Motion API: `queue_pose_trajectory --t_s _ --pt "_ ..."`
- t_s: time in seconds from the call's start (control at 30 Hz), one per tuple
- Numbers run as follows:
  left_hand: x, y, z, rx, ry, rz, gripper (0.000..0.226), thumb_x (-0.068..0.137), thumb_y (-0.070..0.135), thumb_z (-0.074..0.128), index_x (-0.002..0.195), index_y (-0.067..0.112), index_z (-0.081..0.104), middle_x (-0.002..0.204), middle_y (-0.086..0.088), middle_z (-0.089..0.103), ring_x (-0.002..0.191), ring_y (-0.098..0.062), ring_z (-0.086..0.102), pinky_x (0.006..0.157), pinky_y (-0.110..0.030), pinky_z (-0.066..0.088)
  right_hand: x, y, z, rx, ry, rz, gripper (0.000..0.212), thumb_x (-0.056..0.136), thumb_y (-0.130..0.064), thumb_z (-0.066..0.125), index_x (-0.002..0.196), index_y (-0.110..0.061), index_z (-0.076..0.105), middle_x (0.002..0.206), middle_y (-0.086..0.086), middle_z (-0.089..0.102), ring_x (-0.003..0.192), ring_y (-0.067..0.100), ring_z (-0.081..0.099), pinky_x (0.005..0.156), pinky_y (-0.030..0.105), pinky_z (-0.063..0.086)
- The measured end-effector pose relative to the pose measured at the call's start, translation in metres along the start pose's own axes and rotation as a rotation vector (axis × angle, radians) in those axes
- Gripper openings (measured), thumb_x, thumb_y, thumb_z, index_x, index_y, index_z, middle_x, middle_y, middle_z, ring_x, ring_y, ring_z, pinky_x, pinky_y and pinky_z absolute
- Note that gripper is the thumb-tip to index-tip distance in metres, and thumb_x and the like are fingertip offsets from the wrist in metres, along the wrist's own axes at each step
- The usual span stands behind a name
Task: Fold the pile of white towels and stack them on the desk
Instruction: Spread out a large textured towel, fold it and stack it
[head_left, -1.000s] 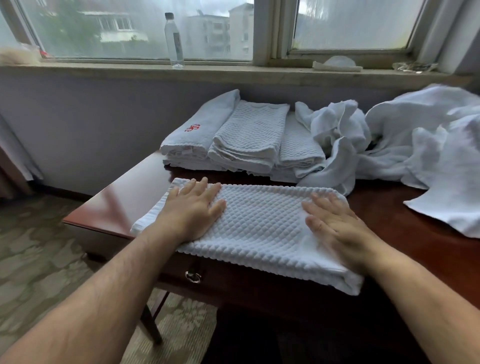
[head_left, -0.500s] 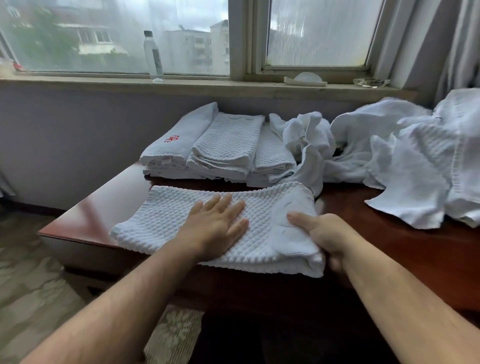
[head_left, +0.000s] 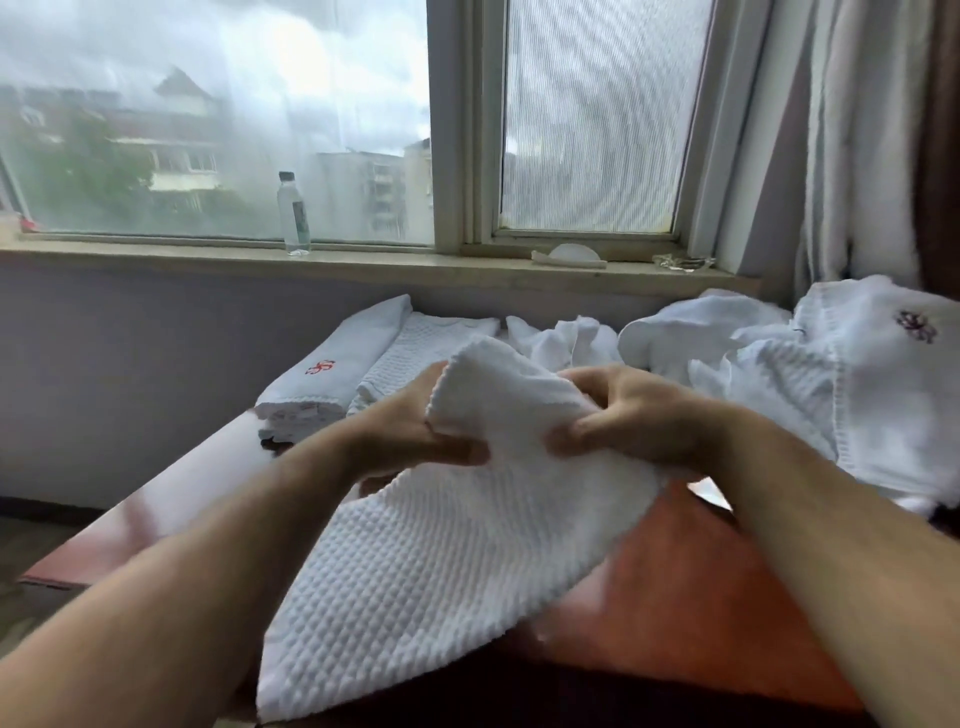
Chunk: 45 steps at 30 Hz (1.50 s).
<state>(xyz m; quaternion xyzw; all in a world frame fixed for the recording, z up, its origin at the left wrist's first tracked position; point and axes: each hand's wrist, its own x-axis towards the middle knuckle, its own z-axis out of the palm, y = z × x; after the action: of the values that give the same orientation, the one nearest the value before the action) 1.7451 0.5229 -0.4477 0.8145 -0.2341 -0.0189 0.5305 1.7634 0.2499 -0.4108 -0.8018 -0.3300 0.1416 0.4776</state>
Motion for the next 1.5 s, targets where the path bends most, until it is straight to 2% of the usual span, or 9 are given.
queue_pose_trajectory --t_s 0.2,0.33,0.47,0.57,0.8,1.0,1.17,1.4,1.5 --pt "0.023 0.007 0.009 -0.119 0.288 0.113 0.038 0.076 0.020 0.080 0.106 0.000 0.070 0.101 -0.012 0.075 0.091 -0.021 0.068 0.084 -0.043 0.056 0.021 -0.014 -0.032 -0.313 0.350 -0.152 0.042 0.069 -0.038 0.086 0.109 -0.039 0.072 0.095 -0.004 0.076 0.089 0.011 0.071 0.081 0.034 0.055" --pt "0.034 0.014 0.007 -0.147 0.452 0.231 0.036 0.082 0.026 0.079 0.099 -0.002 0.065 0.089 -0.011 0.071 0.083 -0.015 0.063 0.071 -0.035 0.052 0.023 0.012 -0.026 0.358 0.714 -0.147 0.062 0.066 -0.065 0.082 0.117 -0.032 0.069 0.109 -0.001 0.077 0.097 0.017 0.074 0.075 0.031 0.057" --pt "0.042 0.012 0.003 -0.148 0.513 0.245 0.026 0.086 0.030 0.080 0.101 0.011 0.071 0.101 -0.014 0.075 0.087 -0.013 0.069 0.075 -0.032 0.057 0.022 0.053 0.014 0.966 0.291 -0.089 0.100 0.066 -0.086 0.059 0.144 -0.024 0.057 0.139 0.008 0.063 0.111 0.020 0.070 0.095 0.044 0.056" --pt "0.049 0.006 -0.002 -0.150 0.597 0.161 0.035 0.080 0.042 0.081 0.097 0.013 0.071 0.096 -0.013 0.075 0.082 -0.015 0.069 0.072 -0.036 0.058 0.030 0.062 0.030 1.045 0.129 -0.196 0.113 0.065 -0.077 0.072 0.149 -0.006 0.046 0.123 0.014 0.068 0.097 0.022 0.073 0.070 0.033 0.061" --pt "0.064 -0.015 -0.011 -0.095 0.604 0.107 0.028 0.081 0.052 0.075 0.094 0.028 0.071 0.091 -0.002 0.076 0.079 -0.011 0.071 0.064 -0.029 0.057 0.082 0.080 0.023 0.860 0.537 -0.082 0.037 0.083 -0.005 0.077 0.119 -0.008 0.070 0.113 0.017 0.074 0.103 0.036 0.072 0.076 0.038 0.059" --pt "0.055 -0.074 -0.006 -0.388 0.134 -0.153 0.044 0.080 0.046 0.084 0.115 0.025 0.069 0.116 -0.014 0.073 0.104 -0.034 0.072 0.079 -0.051 0.060 0.113 0.096 -0.007 0.821 0.535 -0.127 0.026 0.086 -0.010 0.076 0.112 -0.009 0.074 0.111 0.021 0.073 0.100 0.036 0.072 0.081 0.045 0.059" --pt "0.085 -0.074 -0.014 -0.263 0.426 -0.084 0.036 0.081 0.058 0.075 0.103 0.029 0.072 0.103 -0.005 0.077 0.096 -0.027 0.075 0.076 -0.042 0.062 0.158 0.092 -0.034 0.841 0.424 -0.047 0.023 0.090 -0.030 0.069 0.083 -0.009 0.076 0.076 0.010 0.073 0.070 0.024 0.072 0.057 0.033 0.057" --pt "0.123 -0.084 -0.033 -0.359 0.497 -0.312 0.042 0.084 0.046 0.078 0.113 0.019 0.068 0.103 -0.002 0.078 0.094 -0.023 0.076 0.086 -0.044 0.060 0.232 0.121 -0.039 0.811 0.416 0.161 0.032 0.098 -0.025 0.058 0.109 0.001 0.072 0.103 0.023 0.073 0.091 0.033 0.072 0.081 0.044 0.061" --pt "0.131 -0.095 -0.029 -0.443 0.433 -0.319 0.053 0.078 0.038 0.079 0.124 0.019 0.062 0.112 -0.004 0.076 0.102 -0.024 0.074 0.090 -0.045 0.059 0.240 0.142 -0.048 0.705 0.524 0.207 0.021 0.092 -0.022 0.068 0.092 -0.003 0.076 0.090 0.015 0.077 0.081 0.028 0.076 0.063 0.033 0.060"
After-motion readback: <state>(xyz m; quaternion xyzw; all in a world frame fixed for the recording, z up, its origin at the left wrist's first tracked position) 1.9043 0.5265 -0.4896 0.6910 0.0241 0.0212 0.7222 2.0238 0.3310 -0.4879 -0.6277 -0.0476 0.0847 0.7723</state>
